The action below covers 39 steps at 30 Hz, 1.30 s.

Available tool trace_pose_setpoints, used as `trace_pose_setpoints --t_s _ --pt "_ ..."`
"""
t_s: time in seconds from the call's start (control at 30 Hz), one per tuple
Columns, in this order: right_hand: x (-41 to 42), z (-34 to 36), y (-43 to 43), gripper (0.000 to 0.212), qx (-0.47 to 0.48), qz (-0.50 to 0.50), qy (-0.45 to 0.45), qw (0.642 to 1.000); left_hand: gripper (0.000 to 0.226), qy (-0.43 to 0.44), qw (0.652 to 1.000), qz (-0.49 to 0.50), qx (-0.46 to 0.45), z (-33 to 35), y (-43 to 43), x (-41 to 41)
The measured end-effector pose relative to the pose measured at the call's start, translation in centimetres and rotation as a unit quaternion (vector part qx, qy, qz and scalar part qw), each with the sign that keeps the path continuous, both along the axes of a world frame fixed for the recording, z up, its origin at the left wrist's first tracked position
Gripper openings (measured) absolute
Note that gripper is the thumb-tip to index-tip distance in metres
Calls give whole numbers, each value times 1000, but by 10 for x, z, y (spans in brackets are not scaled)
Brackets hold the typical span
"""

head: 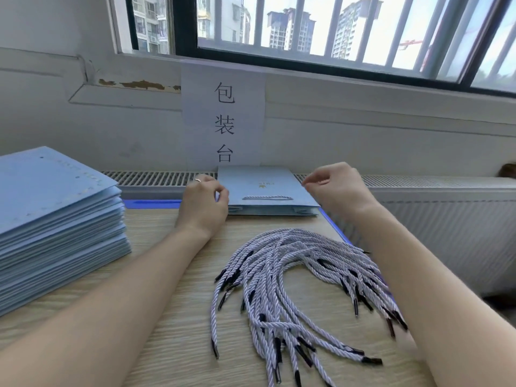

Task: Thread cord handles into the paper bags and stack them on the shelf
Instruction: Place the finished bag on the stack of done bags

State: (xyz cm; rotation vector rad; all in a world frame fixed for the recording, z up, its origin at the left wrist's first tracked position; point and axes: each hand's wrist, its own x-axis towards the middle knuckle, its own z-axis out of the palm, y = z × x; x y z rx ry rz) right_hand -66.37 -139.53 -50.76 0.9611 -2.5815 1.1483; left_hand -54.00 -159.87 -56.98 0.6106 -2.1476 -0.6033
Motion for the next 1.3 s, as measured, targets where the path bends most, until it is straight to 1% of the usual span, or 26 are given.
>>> trace_pose_setpoints --t_s 0.07,0.1,0.13,0.2,0.27,0.3,0.37,0.4,0.5,0.57,0.6,0.67,0.77,0.8,0.87,0.97,1.03,1.07,1.13,1.17,1.23,1.3 --pt "18 22 12 16 -32 62 3 998 22 15 1000 5 -14 5 6 6" --pt "29 32 17 17 -20 110 -3 994 21 19 1000 2 -20 7 10 11" --pt "42 39 21 19 16 156 -10 988 21 20 999 -6 -28 9 14 17" --pt "65 43 24 24 137 219 -17 966 19 6 998 -38 -40 13 23 32" --pt "83 38 21 29 255 241 -12 936 19 -18 996 -84 -39 19 35 53" --pt "88 33 18 33 296 237 -4 925 21 -34 993 -110 -33 23 43 65" --pt "92 19 14 37 346 204 13 916 22 -65 982 -176 -29 28 61 92" --pt "91 10 12 35 347 188 19 919 22 -79 973 -216 -35 29 71 106" --pt "83 -10 7 22 283 169 36 943 27 -135 934 -323 -68 22 96 137" --pt "76 -20 3 20 237 156 48 958 45 -198 910 -335 -142 14 99 137" --pt "74 -25 1 19 215 148 52 964 50 -216 904 -326 -171 11 97 134" --pt "71 -32 -4 12 173 131 72 973 46 -208 913 -297 -185 7 88 123" --pt "64 -40 -10 6 102 118 94 983 31 -190 937 -248 -157 3 69 111" --pt "61 -41 -11 7 89 114 100 984 28 -186 943 -230 -150 2 63 108" --pt "56 -45 -14 18 76 99 120 985 22 -168 957 -202 -126 -2 53 102" --pt "57 -45 -14 19 24 80 162 983 14 -125 971 -193 -65 -3 49 99" --pt "63 -41 -13 13 -41 82 185 979 19 -87 977 -192 -32 -1 50 102" --pt "69 -37 -11 10 -78 86 180 977 22 -66 979 -193 -18 2 51 104" --pt "80 -30 -9 14 -123 88 173 973 20 -32 980 -197 5 6 55 107" --pt "83 -29 -9 16 -126 86 176 972 20 -17 979 -201 15 7 58 108" --pt "86 -29 -11 16 -124 80 180 972 32 1 978 -205 25 9 61 109" --pt "86 -29 -13 15 -121 61 176 975 41 -7 979 -203 16 8 64 110"
